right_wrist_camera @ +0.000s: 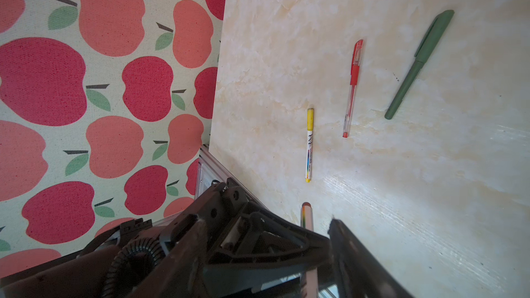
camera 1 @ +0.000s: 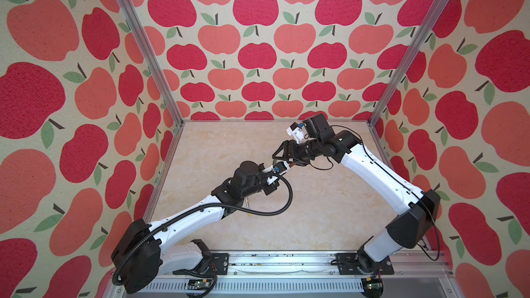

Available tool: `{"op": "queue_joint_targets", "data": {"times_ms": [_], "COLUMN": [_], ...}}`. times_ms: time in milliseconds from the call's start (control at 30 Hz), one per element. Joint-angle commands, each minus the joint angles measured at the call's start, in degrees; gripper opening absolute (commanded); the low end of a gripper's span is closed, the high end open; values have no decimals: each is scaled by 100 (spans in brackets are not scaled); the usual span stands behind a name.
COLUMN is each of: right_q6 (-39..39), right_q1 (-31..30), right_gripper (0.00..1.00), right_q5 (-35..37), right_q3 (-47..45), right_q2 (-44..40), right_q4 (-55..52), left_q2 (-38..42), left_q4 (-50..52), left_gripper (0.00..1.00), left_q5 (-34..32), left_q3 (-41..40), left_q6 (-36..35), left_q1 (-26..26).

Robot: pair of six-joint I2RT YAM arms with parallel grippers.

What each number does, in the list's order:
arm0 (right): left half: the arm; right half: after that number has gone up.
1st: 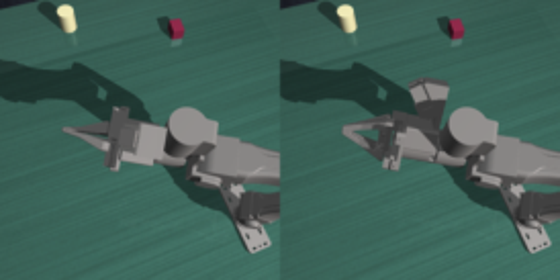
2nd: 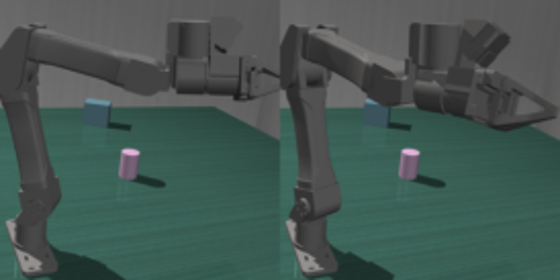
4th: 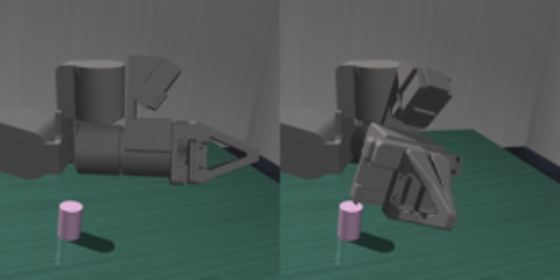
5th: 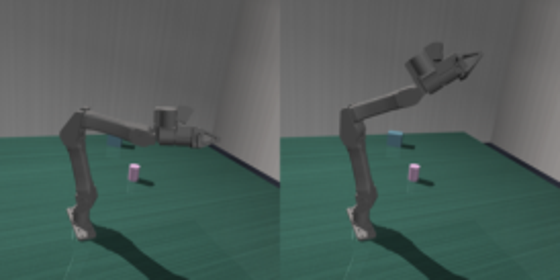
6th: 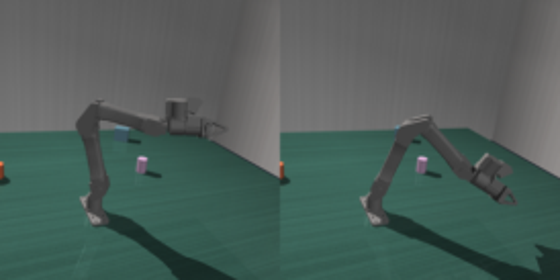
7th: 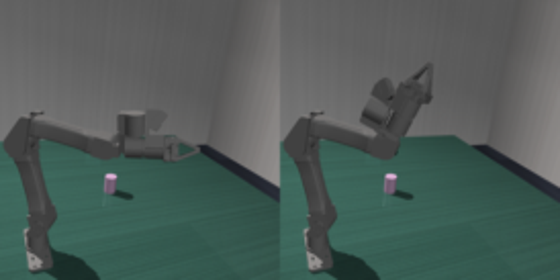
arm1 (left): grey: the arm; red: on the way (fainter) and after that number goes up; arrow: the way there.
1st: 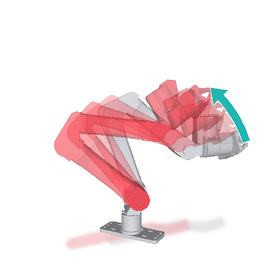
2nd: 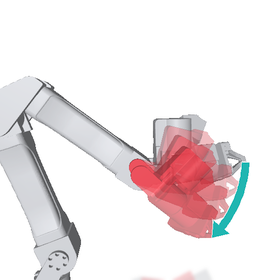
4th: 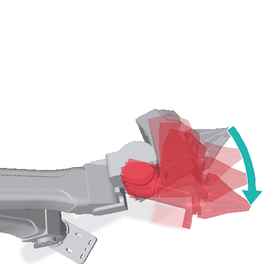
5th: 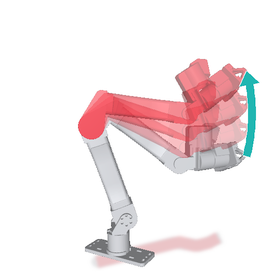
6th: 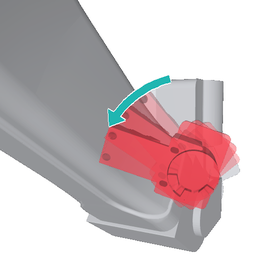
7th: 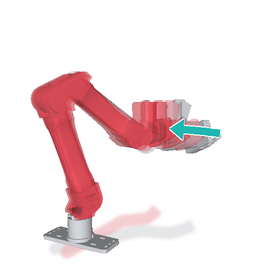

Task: Insert pens into pen caps
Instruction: Put on the pen cap to the pen.

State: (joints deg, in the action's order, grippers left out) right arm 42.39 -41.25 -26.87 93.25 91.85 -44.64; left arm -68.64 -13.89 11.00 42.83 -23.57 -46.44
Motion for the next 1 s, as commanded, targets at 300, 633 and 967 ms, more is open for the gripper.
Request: {"op": "queue_joint_targets", "data": {"times_ms": [300, 633, 967], "right_q6": [195, 270, 366], "right_q1": [91, 118, 78], "right_gripper": [70, 68, 67], "right_q5": [-184, -389, -327], "right_q3": [-207, -286, -642], "right_q2": [329, 491, 459], "right_q4": [22, 16, 270], "left_q2": [181, -14, -279], "left_q4": [-1450, -2195, -2368], "left_gripper": [0, 0, 0], "left_q5": [92, 57, 120], "left_q3": [-275, -171, 168], "left_q6": [-532, -743, -656], "left_q1": [-278, -287, -357]}}
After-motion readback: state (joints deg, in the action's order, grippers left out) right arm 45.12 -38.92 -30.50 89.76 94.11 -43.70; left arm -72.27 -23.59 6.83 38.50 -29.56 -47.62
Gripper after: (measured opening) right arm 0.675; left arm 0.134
